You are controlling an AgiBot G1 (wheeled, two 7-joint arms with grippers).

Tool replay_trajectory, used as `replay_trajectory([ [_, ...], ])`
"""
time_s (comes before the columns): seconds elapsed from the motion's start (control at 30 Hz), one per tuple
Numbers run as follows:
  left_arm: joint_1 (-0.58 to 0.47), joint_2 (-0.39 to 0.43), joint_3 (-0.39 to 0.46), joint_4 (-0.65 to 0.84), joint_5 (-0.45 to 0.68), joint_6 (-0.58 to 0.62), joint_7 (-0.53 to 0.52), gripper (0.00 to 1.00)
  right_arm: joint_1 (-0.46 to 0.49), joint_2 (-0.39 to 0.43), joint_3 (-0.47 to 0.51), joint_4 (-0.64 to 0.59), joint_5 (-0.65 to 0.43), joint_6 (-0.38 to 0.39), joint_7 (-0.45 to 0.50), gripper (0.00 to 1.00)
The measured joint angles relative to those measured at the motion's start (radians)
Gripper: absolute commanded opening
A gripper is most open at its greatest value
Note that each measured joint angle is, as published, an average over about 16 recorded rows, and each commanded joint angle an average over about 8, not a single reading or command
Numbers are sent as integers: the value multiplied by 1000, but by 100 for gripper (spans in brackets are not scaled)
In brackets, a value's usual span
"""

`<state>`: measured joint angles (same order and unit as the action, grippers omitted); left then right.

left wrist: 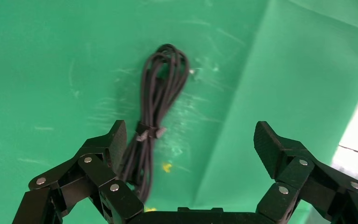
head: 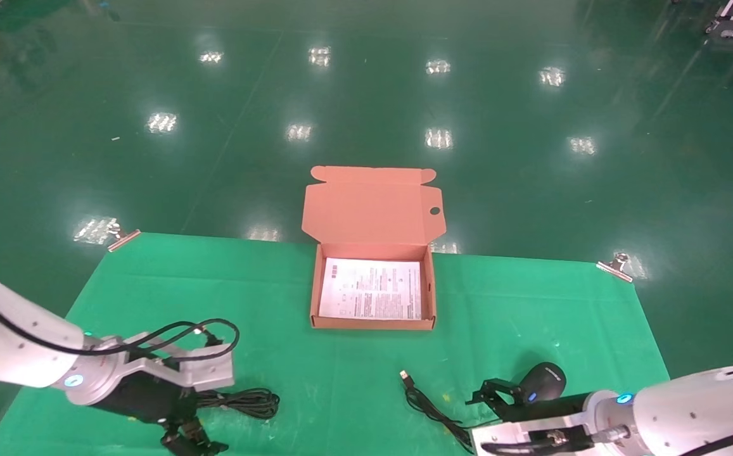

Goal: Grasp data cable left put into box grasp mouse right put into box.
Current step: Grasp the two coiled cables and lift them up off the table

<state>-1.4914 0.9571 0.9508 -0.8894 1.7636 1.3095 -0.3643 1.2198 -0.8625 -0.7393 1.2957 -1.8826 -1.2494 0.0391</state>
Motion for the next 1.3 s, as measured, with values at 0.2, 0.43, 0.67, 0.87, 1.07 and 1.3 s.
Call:
replay_trajectory([
  [0.2,-6,49,-3,136,4,-55,70,100,4,-54,-6,-79,-23,17,82,100],
  [0.43,-12,98,-3,281,11,-107,160,100,20,-119,-13,-190,-49,46,116,100],
  [0.67,-12,136,-1,406,13,-143,245,100,34,-175,-21,-294,-68,76,119,100],
  [0.87,-14,163,-3,497,9,-166,309,72,43,-212,-25,-375,-76,98,111,100],
  [1.07,-19,182,-6,565,4,-184,356,2,50,-237,-25,-438,-78,118,100,25],
  [1.3,-23,192,-9,599,0,-191,377,0,54,-248,-22,-470,-76,131,93,0],
])
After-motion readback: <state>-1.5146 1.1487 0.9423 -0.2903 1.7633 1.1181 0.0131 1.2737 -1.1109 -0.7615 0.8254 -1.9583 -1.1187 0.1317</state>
